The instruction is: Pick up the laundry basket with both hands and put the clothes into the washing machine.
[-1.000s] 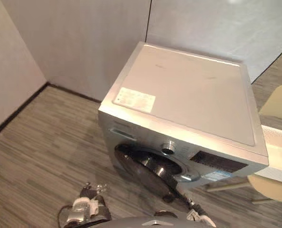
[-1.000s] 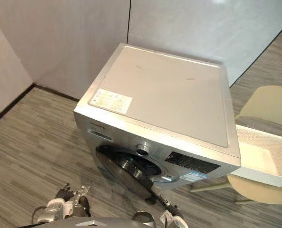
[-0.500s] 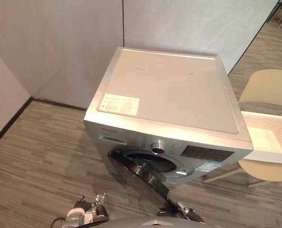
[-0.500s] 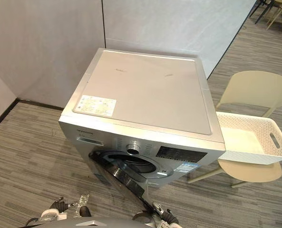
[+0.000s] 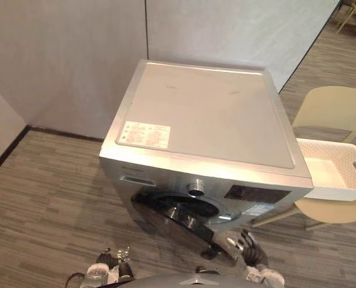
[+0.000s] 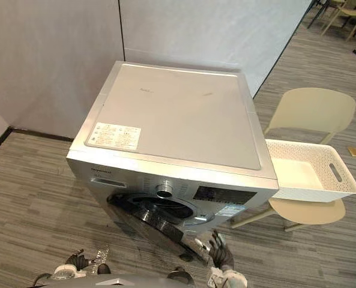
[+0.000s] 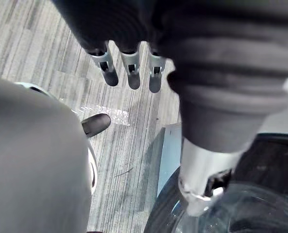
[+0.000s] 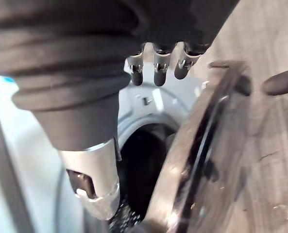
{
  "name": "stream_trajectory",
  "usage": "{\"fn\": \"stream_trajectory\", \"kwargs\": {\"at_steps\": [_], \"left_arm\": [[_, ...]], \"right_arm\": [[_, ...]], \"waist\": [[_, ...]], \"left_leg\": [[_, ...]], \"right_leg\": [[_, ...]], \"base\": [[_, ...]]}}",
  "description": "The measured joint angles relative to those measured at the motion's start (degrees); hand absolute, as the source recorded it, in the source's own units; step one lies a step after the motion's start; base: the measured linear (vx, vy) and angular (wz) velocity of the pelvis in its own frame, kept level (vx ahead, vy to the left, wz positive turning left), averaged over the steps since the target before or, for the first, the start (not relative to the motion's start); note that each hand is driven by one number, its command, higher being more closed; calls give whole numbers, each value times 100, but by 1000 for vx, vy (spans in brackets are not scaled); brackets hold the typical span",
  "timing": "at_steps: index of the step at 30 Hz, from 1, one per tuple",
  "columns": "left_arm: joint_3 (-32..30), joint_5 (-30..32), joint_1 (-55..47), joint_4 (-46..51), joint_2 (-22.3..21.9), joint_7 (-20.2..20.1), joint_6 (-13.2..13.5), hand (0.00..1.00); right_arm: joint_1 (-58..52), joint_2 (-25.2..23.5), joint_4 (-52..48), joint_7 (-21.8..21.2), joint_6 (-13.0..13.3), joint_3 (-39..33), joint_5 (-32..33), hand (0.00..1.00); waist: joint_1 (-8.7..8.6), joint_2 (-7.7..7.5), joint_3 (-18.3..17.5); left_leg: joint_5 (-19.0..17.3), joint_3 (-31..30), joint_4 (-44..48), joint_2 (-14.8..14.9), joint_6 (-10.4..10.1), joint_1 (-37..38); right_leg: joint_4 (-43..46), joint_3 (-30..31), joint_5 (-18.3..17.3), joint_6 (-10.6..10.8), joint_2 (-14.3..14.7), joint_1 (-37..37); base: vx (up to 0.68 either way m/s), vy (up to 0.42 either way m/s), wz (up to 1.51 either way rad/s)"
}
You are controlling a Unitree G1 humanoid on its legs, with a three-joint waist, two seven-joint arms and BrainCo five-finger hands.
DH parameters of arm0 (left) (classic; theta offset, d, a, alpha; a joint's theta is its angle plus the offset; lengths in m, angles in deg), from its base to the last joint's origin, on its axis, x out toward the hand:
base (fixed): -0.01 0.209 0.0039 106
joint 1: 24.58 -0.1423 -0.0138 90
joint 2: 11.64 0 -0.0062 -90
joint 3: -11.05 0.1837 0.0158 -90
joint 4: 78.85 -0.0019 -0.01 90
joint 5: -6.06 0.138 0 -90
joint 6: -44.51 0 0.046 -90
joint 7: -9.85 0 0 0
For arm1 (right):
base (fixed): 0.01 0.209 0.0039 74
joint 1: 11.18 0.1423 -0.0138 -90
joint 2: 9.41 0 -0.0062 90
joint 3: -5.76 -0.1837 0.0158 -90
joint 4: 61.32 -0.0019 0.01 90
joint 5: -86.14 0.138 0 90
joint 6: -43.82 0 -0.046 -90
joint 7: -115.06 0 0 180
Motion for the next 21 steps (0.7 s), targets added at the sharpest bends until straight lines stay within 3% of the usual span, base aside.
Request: {"fn": "stream_trajectory", "kwargs": {"at_steps": [4,9,14,17,21], "left_arm": [[-10,96,-59,3,15,-122,-2,0],[-10,118,-122,4,29,-170,-2,0],[82,210,-146,1,64,-228,7,0],[358,208,-148,-2,126,-236,23,0],[732,208,-99,-19,177,-296,62,0]], "right_arm": [[-32,40,-184,-192,0,-141,-175,0],[-379,290,-1549,-314,6,-395,-201,0],[-418,410,-2464,-478,175,-318,265,0],[-525,785,-2626,-743,211,391,734,0],[-457,1810,-2984,-1326,126,1580,990,0]], "waist": [[-14,-11,-120],[-132,48,-159],[-234,51,-210],[-240,46,-312],[-180,47,-326]], "left_leg": [[-4,-5,-16,1,-2,13],[-50,5,-19,6,-57,33],[-67,81,-18,8,-50,63],[-78,110,-17,8,-49,-32],[-88,121,-15,4,-46,-32]], "right_leg": [[-20,10,18,-7,-3,0],[-32,71,19,-52,-5,-25],[-11,168,40,-79,0,-83],[-19,197,75,-78,2,-199],[-41,204,138,-16,3,-185]], "base": [[-42,17,-1],[-51,20,-7],[-16,13,-11],[30,8,-8],[34,5,-2]]}}
